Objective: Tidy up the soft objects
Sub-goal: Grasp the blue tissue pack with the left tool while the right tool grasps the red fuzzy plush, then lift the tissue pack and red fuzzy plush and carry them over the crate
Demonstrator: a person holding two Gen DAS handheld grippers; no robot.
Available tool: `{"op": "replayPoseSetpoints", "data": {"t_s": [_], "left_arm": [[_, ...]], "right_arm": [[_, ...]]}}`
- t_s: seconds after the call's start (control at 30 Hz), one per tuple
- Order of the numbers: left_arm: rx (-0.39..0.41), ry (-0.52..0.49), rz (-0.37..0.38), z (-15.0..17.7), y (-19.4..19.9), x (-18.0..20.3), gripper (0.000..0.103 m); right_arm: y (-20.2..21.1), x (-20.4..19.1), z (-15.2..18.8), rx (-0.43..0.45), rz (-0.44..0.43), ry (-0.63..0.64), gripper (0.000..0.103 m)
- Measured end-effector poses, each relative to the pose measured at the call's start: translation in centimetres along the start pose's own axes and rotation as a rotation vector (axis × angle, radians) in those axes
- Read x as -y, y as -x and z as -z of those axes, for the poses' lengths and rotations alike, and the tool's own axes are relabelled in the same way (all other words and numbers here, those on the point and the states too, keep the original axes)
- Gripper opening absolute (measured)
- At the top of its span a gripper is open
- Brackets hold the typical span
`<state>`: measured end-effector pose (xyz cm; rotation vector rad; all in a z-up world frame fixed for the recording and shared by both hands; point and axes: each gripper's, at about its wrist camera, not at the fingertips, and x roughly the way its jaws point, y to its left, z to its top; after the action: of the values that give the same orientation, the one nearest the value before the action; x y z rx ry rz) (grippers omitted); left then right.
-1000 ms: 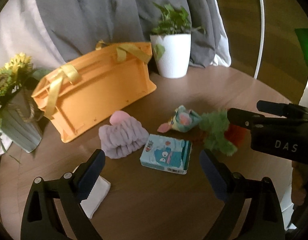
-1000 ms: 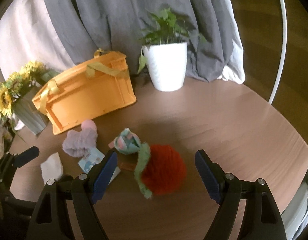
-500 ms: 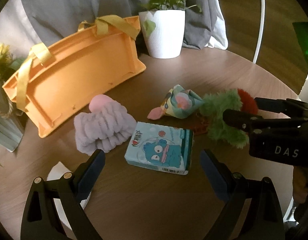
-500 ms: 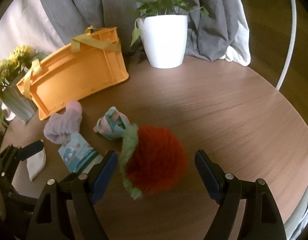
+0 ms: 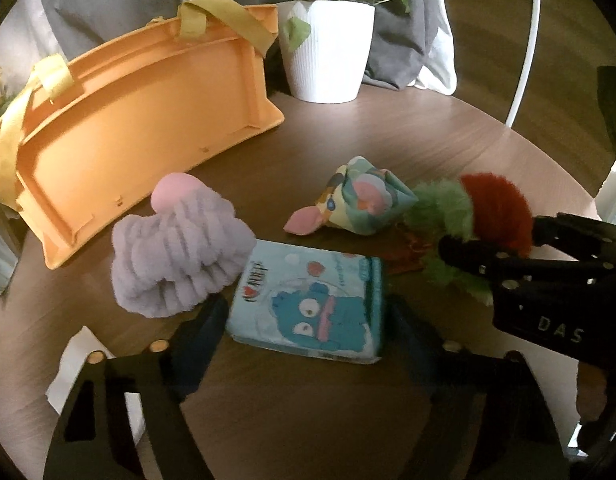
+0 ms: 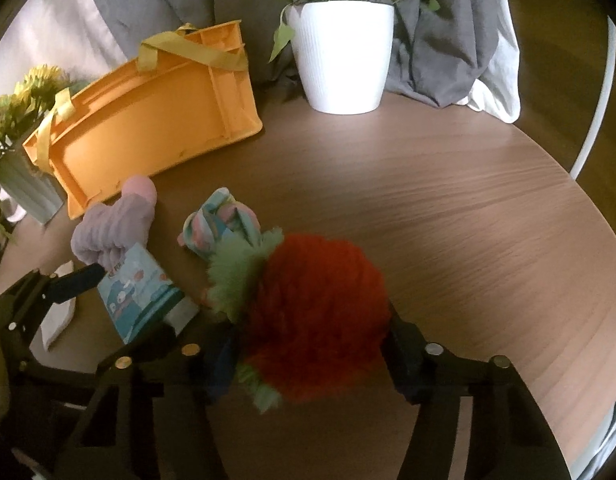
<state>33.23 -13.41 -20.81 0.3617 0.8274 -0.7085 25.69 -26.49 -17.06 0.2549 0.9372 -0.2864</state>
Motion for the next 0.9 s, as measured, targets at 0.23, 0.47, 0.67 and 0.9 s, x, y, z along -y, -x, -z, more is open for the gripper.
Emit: {"op": "replayPoseSetpoints", "data": {"t_s": [0.23, 0.47, 0.67, 0.9], "left_arm": [[0.006, 0.023, -0.011, 0.0, 0.3, 0.3, 0.074], [0.047, 0.039, -0.040, -0.2, 2.6, 0.5, 0.074], [0.090, 0.080, -0.075, -0.3, 5.1, 0.2, 0.074], [0.147, 0.114, -0.109, -0.7, 8.4, -0.4, 0.074]], "right_arm": [[0.1, 0.3, 0.2, 0.010, -0.005, -0.010, 0.044], [1.3, 0.4, 0.2, 0.025, -0.022, -0.016, 0.042], [3.2, 0.0, -0.2, 0.059, -0.043, -0.011, 0.042], [5.8, -1.1, -1.0, 0.122, -0.069, 0.011, 0.042]]}}
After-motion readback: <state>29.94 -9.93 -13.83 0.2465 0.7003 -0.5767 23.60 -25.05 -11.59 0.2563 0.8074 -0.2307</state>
